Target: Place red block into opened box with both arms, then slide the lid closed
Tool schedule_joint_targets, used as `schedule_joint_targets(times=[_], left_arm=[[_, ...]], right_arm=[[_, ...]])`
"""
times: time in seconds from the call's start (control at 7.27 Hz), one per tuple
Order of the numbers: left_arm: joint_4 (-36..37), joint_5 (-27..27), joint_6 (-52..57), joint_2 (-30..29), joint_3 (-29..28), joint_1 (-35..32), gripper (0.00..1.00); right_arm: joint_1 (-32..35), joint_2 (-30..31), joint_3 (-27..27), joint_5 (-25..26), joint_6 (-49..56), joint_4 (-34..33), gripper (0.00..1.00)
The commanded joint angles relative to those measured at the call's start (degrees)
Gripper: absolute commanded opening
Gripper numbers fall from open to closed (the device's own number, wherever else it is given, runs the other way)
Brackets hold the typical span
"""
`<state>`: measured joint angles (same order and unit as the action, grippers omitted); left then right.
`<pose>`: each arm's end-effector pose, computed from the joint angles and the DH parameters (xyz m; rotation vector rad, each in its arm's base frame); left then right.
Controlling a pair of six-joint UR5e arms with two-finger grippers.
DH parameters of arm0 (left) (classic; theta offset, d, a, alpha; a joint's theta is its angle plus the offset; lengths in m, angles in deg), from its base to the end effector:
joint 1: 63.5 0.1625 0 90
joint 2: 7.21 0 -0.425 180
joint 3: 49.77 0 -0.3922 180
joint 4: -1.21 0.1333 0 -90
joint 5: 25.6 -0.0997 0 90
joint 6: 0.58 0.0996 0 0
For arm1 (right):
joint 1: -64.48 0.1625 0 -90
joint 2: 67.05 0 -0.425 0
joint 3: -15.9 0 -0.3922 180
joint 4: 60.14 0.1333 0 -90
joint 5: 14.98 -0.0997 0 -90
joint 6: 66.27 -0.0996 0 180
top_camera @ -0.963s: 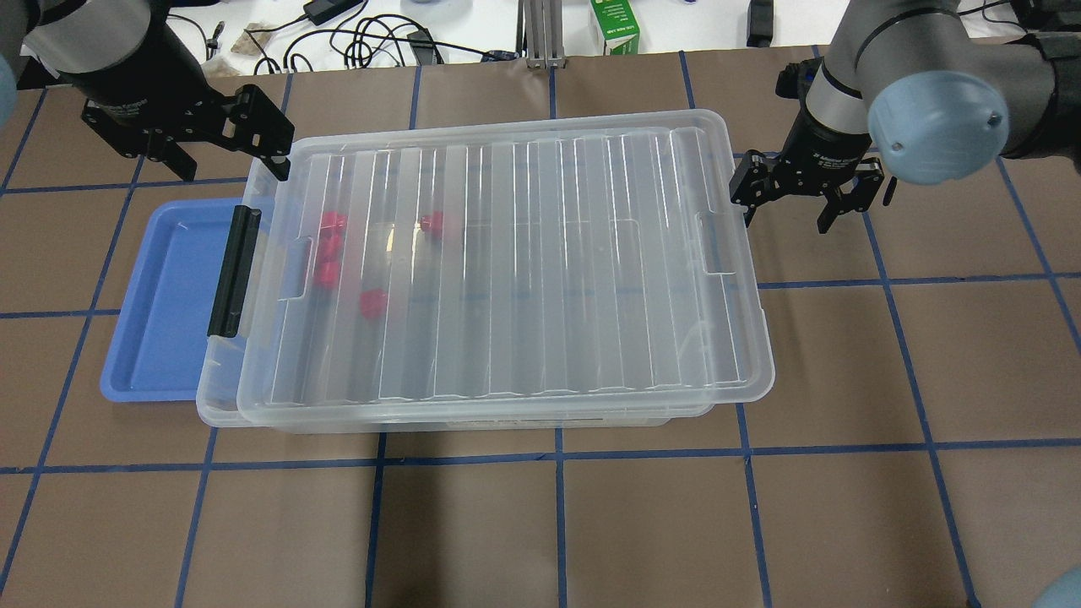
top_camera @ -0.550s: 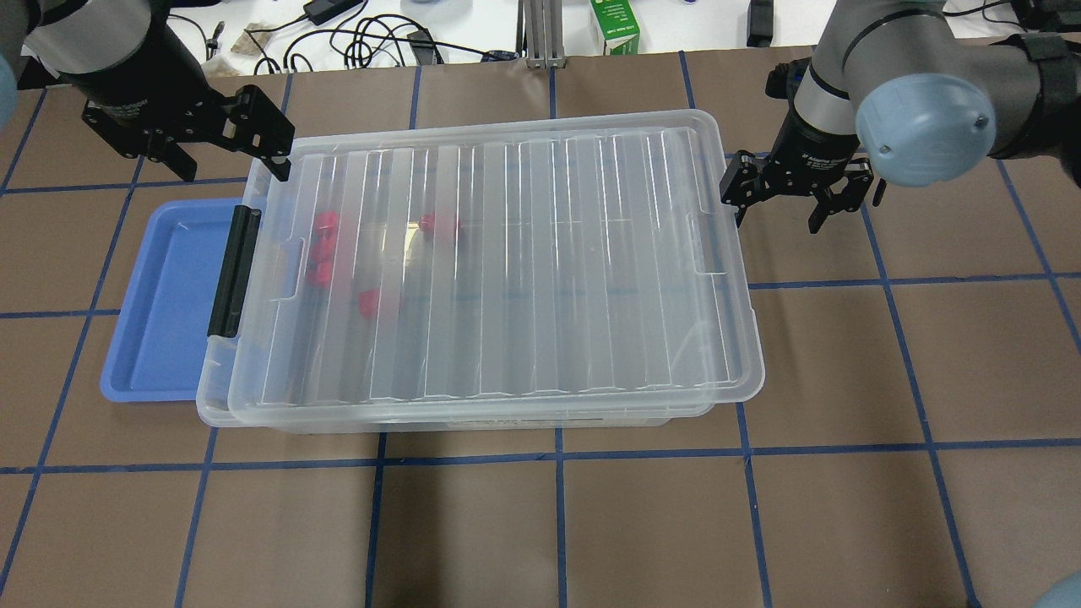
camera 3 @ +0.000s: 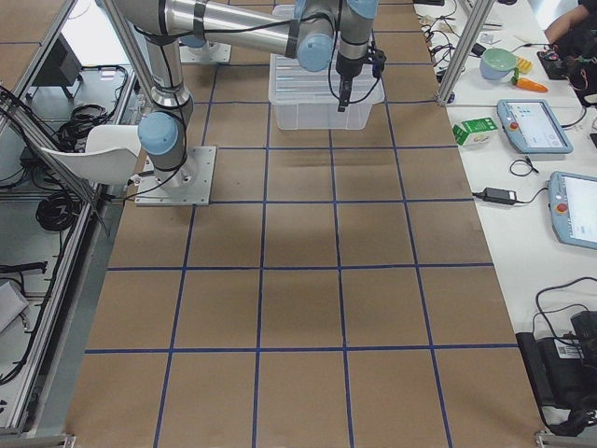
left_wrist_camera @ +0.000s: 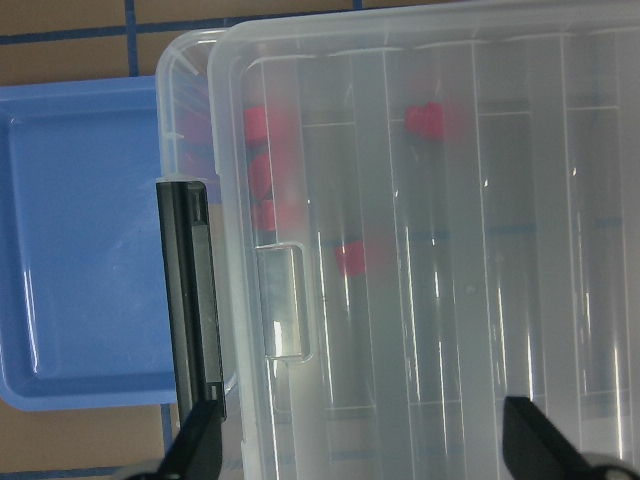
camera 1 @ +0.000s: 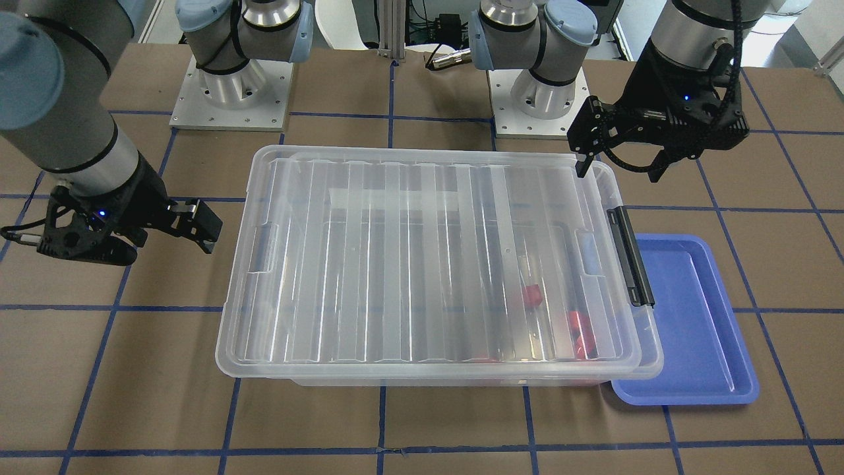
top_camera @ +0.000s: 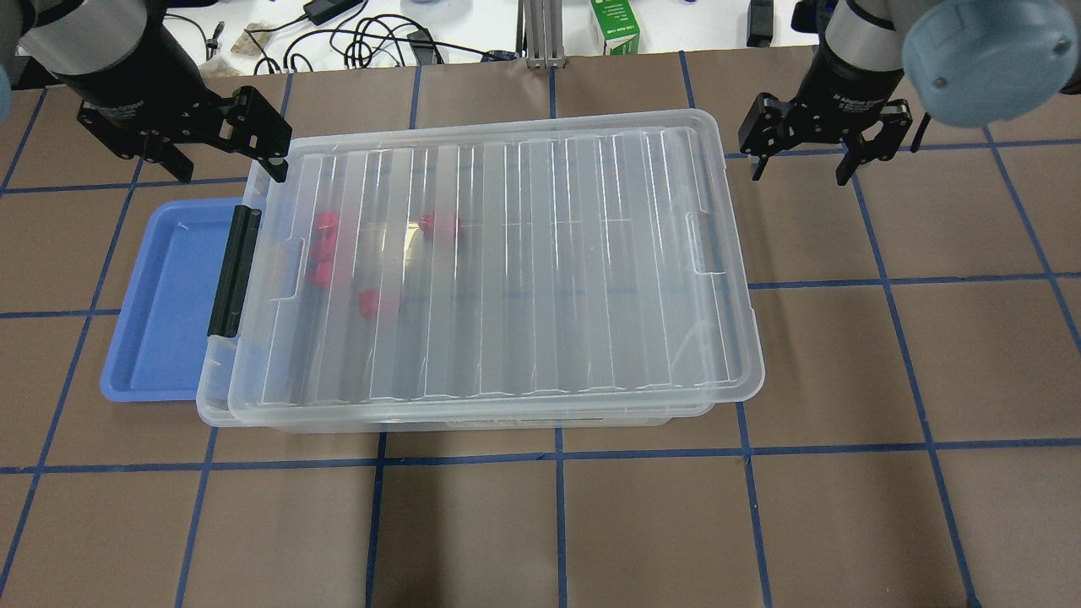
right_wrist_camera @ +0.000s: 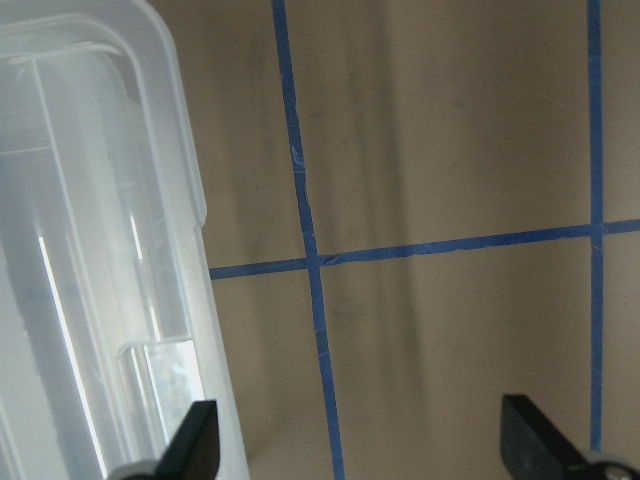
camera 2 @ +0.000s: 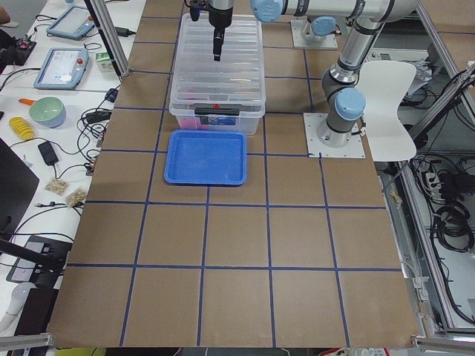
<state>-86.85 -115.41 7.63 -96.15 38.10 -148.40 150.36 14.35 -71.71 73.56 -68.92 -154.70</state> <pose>-0.0894 -0.5019 0.5190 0.0852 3.1302 -0.1399 0.0960 -0.5586 0.4379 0.1845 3.1100 0.0443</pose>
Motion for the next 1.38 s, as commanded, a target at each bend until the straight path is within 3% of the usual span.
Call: schedule_joint_targets(times=[0.0,0.69,1.24], left_arm=[[0.1,-0.7,-1.4,-0.4,-0.3,-0.1,1.0],[0.0,-0.6,-2.1,-0.5,-0.2,-0.2,1.0],[-0.1,-0.6,-2.1,-0.3,-0.2,-0.2,1.0]], right_arm=[[1.5,7.4,0.9,0.0,-2.6,6.6,1.0],[3.9,11.0,-1.4,1.7,-3.4,10.8,1.0],[3.9,11.8,-2.4,1.8,-3.5,10.4,1.0]])
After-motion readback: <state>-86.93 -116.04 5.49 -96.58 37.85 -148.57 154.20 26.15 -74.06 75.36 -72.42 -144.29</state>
